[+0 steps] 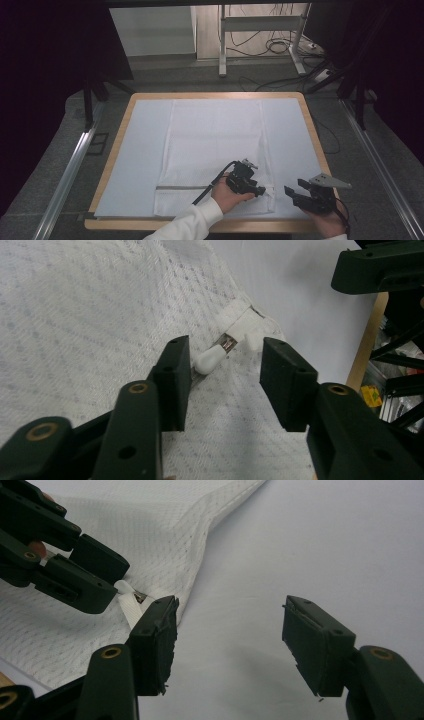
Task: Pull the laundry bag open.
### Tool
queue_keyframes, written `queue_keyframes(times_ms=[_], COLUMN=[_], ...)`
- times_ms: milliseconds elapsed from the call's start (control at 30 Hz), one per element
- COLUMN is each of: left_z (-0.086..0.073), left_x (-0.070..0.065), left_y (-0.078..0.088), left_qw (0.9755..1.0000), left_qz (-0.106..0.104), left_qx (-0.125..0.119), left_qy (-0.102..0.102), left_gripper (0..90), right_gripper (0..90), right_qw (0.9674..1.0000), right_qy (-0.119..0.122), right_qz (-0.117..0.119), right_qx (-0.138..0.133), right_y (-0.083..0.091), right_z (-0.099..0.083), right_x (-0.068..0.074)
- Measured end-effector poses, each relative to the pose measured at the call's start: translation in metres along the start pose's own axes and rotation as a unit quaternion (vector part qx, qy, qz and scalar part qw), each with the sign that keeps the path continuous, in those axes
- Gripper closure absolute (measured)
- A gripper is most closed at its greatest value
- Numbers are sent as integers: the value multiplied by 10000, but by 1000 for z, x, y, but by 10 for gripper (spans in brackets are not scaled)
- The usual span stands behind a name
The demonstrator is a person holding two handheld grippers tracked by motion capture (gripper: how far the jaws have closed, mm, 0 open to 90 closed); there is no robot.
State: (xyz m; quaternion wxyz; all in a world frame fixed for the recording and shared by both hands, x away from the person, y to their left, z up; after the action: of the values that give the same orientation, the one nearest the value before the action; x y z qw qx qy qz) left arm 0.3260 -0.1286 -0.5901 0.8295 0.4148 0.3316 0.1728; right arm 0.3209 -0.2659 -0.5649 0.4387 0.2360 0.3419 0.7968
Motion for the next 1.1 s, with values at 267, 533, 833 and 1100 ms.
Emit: queue_keyframes(times_ms=[267,533,833,1100], left_z=[1,4,4,6], left_x=[-3,0,-2,-2], left_y=[-2,-3,-5,-8], left_qw=[10000,9999,9999,9993], left_qz=[-73,-9,139,344], left_qx=[-18,-82,-76,-104], left_qy=[39,81,-7,-85], left_gripper=[615,724,744,795], right_gripper=[385,385,385,385], right_qw=[10000,10000,9999,9999], right_qy=[-24,-3,-1,2], right_qz=[-33,-81,-88,-100], right_qx=[-41,-47,-52,-63], right_y=[2,2,2,2], right_z=[1,2,2,2], right_x=[-2,-2,-2,-3])
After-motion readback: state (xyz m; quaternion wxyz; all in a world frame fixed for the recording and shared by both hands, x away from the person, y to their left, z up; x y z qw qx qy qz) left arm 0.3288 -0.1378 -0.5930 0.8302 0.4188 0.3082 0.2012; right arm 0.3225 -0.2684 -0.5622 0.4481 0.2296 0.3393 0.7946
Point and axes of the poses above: each handheld gripper's, and its own axes: y roughly backward along the jaws, z roughly out of its top, x roughly to its left, the point moved 10 cm from there along -y, roughly forward along the jaws, and after that the axes turned 11 degrees about x, right-handed, at the moved point
